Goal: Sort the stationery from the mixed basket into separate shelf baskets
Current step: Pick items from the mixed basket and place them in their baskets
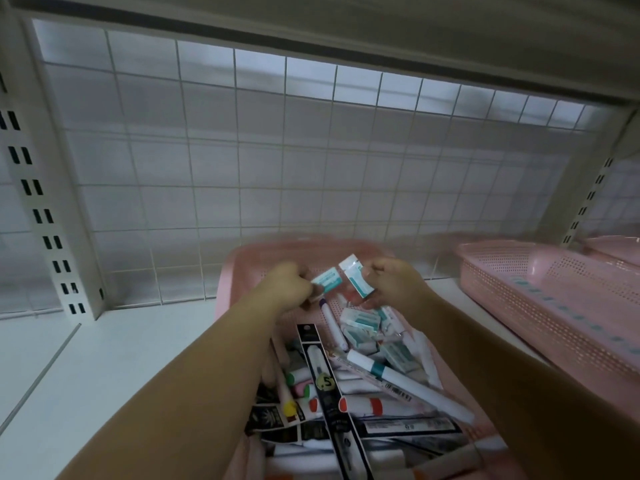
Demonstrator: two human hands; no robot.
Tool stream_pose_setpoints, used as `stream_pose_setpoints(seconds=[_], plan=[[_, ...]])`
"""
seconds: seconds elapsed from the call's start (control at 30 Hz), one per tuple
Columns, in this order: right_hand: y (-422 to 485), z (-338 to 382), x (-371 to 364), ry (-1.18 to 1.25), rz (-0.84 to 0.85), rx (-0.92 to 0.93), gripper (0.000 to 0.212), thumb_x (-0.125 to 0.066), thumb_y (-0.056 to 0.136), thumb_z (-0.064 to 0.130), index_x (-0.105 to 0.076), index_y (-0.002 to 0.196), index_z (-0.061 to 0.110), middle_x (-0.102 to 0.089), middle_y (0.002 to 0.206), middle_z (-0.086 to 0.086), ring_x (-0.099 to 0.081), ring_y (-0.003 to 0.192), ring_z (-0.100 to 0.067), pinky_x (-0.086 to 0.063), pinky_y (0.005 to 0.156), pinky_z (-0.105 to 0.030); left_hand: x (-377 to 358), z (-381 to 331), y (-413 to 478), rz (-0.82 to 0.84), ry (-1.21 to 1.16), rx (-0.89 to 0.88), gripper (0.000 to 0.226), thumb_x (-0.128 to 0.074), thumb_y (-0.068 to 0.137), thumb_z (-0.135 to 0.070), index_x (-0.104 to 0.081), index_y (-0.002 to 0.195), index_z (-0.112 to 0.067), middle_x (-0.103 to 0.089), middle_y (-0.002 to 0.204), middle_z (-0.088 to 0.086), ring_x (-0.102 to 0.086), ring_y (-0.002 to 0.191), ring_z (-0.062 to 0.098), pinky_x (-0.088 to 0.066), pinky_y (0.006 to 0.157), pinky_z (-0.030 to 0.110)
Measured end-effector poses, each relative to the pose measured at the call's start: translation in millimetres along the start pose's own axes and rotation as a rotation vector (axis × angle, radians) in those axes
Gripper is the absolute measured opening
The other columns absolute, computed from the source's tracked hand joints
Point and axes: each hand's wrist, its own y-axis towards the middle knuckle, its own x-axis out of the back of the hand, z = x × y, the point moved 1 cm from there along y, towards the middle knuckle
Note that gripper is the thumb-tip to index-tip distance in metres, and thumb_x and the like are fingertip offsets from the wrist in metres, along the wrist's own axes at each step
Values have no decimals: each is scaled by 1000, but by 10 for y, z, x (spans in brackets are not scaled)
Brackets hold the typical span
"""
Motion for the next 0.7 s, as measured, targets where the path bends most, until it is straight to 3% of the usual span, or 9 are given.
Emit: stream_pose_setpoints(seconds=[0.1, 0.2, 0.37, 0.5, 0.63, 0.7], plan=[[-20, 21, 33, 228, 10, -44, 11, -47, 96, 9, -58, 101, 10, -63, 87, -8, -65, 68, -17, -55, 57, -20, 41, -25, -28, -61, -142, 1, 25, -58, 90, -13, -58, 113, -3, -64, 93, 11, -61, 74, 19, -44, 57, 23], [-13, 12, 62, 323, -16, -49, 10, -52, 93, 9, -60, 95, 15, -65, 92, -11, -64, 74, -22, -53, 68, -30, 84, -44, -71, -102, -268, 5, 35, -58, 90, -12, -54, 123, -1, -63, 94, 10, -60, 68, 15, -44, 59, 23], [-70, 32, 122, 284, -67, 23, 17, -60, 85, 0, -59, 86, 17, -65, 84, -5, -64, 60, -16, -51, 51, -22, 120, -58, -126, -101, -372, 16, 41, -61, 89, -11, -50, 127, -3, -63, 87, 5, -60, 67, 11, -47, 61, 21], [-115, 99, 140, 248, -106, 97, 28, -64, 79, -8, -57, 87, 18, -65, 84, -1, -66, 67, -15, -53, 55, -20, 139, -78, -178, -72, -399, 27, 28, -63, 86, -9, -58, 112, -1, -64, 81, 6, -62, 66, 14, -47, 59, 23], [-109, 169, 376, 255, -159, 184, 36, -65, 71, -17, -61, 82, 17, -65, 86, -1, -66, 78, -16, -56, 67, -22, 146, -158, -199, 14, -523, 118, 7, -63, 85, -7, -59, 91, -6, -66, 57, 0, -61, 46, 8, -45, 46, 19], [-114, 174, 547, 292, -157, 199, 40, -65, 68, -20, -62, 81, 18, -66, 88, -2, -65, 79, -15, -55, 71, -24, 149, -259, -202, 35, -505, 128, 5, -62, 87, -8, -57, 86, -10, -67, 60, 0, -60, 43, 4, -43, 42, 16]])
